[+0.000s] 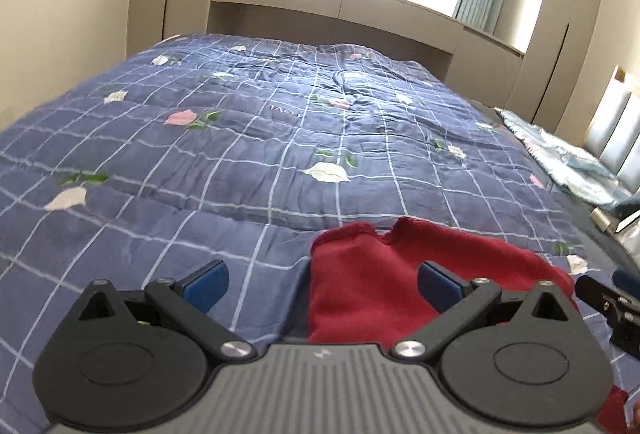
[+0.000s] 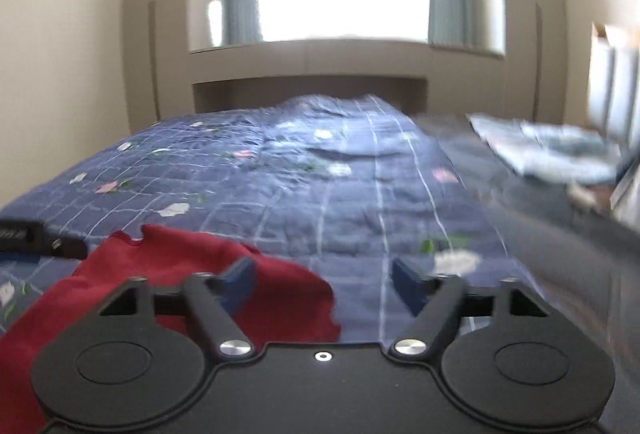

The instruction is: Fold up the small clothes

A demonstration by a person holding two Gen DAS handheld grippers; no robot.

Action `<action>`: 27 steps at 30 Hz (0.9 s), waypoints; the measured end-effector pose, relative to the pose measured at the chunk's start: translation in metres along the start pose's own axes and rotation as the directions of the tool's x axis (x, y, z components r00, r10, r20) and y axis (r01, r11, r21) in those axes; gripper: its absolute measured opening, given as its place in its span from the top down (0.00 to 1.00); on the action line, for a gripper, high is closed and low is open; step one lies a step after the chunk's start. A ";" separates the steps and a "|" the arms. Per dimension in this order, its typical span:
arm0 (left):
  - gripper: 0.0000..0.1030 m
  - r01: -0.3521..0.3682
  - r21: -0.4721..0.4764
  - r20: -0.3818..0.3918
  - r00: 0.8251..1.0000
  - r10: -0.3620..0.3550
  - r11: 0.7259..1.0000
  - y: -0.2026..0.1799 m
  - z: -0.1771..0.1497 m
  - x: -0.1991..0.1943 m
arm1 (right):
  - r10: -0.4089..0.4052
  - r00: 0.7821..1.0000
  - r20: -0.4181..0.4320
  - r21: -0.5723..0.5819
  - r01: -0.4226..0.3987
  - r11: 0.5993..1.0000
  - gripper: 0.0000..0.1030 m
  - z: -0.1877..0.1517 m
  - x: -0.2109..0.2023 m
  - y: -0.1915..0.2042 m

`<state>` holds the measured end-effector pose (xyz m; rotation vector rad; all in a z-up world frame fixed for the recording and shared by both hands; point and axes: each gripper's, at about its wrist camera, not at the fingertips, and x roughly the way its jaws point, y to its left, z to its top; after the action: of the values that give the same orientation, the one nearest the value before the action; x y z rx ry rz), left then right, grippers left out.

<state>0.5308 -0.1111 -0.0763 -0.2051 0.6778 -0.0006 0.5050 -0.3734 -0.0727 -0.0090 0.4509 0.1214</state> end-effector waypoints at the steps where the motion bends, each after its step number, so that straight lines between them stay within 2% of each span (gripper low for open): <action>1: 0.00 -0.010 0.006 -0.008 1.000 0.010 1.000 -0.005 0.000 0.005 | 0.018 1.000 0.000 -0.040 -0.018 0.999 0.15 0.001 0.003 0.007; 3: 0.00 -0.025 0.025 -0.020 0.999 0.025 0.999 -0.011 -0.004 0.015 | 0.030 0.999 -0.021 -0.106 -0.033 0.994 0.15 -0.001 0.012 0.017; 6: 0.00 -0.077 0.070 -0.057 0.995 0.081 0.995 -0.018 -0.012 0.029 | -0.004 1.000 -0.026 -0.143 0.001 0.990 0.16 -0.010 0.025 0.023; 12: 0.00 -0.069 0.045 -0.077 0.994 0.073 0.997 -0.014 -0.017 0.038 | -0.074 0.994 -0.078 -0.009 0.073 0.997 0.15 -0.022 0.043 0.000; 16: 0.00 -0.074 0.051 -0.082 0.994 0.078 0.996 -0.015 -0.018 0.041 | -0.028 0.991 -0.132 0.099 0.041 0.994 0.13 -0.028 0.053 -0.019; 27: 0.00 -0.065 0.038 -0.078 0.995 0.068 0.997 -0.013 -0.019 0.042 | -0.045 0.990 -0.132 0.104 0.059 0.993 0.05 -0.030 0.052 -0.018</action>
<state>0.5523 -0.1298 -0.1145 -0.1491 0.7624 0.0433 0.5407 -0.3866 -0.1229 0.0774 0.5861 0.0450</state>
